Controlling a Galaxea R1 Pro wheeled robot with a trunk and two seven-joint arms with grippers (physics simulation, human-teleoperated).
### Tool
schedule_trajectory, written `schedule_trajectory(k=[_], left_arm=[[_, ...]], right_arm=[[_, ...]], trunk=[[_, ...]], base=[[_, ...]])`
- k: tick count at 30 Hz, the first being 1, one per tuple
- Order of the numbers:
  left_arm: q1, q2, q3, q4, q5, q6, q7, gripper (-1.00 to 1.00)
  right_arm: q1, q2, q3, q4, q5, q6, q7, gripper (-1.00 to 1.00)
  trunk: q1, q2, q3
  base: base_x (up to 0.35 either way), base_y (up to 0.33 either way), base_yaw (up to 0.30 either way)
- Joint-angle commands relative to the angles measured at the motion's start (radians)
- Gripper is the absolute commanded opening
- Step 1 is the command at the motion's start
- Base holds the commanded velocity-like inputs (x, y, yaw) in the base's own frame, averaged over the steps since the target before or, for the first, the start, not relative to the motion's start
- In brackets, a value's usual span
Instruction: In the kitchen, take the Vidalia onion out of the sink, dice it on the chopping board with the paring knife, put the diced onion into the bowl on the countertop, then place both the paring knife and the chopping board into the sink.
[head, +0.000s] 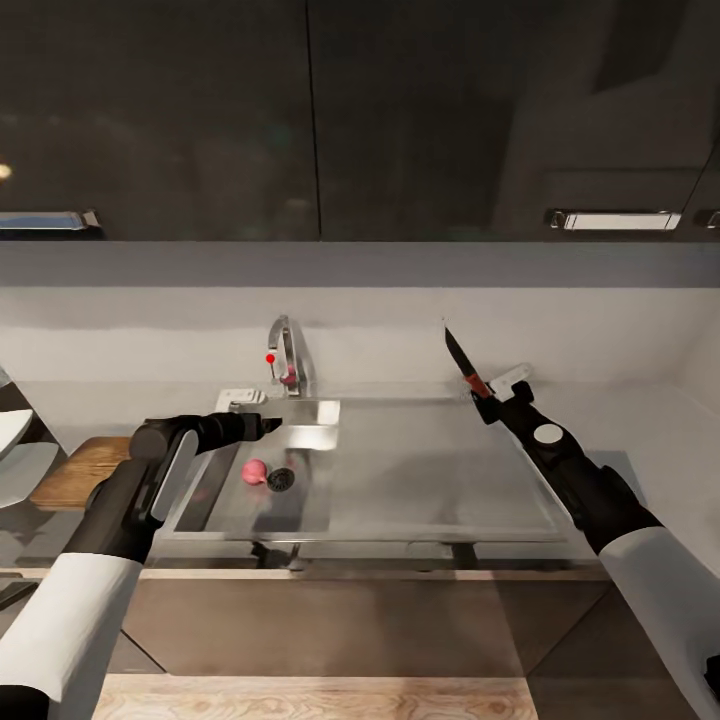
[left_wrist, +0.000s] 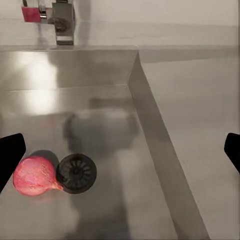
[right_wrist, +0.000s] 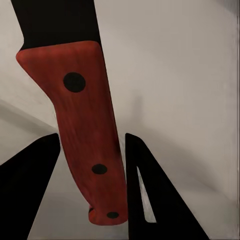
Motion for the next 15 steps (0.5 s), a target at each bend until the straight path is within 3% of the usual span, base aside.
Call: schedule_trajectory(k=[1,6,9,14,15], left_arm=[[-0.001,0.001,-0.009,-0.001,0.002,0.004,0.000,1.00],[-0.001,0.001,-0.070,0.000,0.002,0.004,-0.017,1.00],[-0.001,0.002,-0.082,0.001,0.002,0.003,-0.055,1.00],[-0.001,0.003,-0.088,0.001,0.002,0.000,-0.092,1.00],[-0.001,0.003,-0.088,0.001,0.002,0.000,-0.093,1.00]], right_arm=[[-0.001,-0.001,0.001,-0.001,0.014,0.006,-0.007,-1.00],[0.001,-0.001,0.001,0.001,0.019,0.002,-0.019,-1.00],[0.006,-0.001,0.001,0.001,0.018,-0.001,-0.006,-1.00],[0.028,-0.008,0.001,-0.001,0.018,-0.017,0.151,-1.00],[0.032,-0.008,0.001,-0.002,0.018,-0.024,0.155,-1.00]], trunk=[[0.001,-0.002,-0.002],[0.001,-0.002,-0.002],[0.001,-0.002,-0.002],[0.001,-0.002,-0.002],[0.001,-0.002,-0.002]], base=[[0.000,0.000,0.000],[0.000,0.000,0.000],[0.000,0.000,0.000],[0.000,0.000,0.000],[0.000,0.000,0.000]])
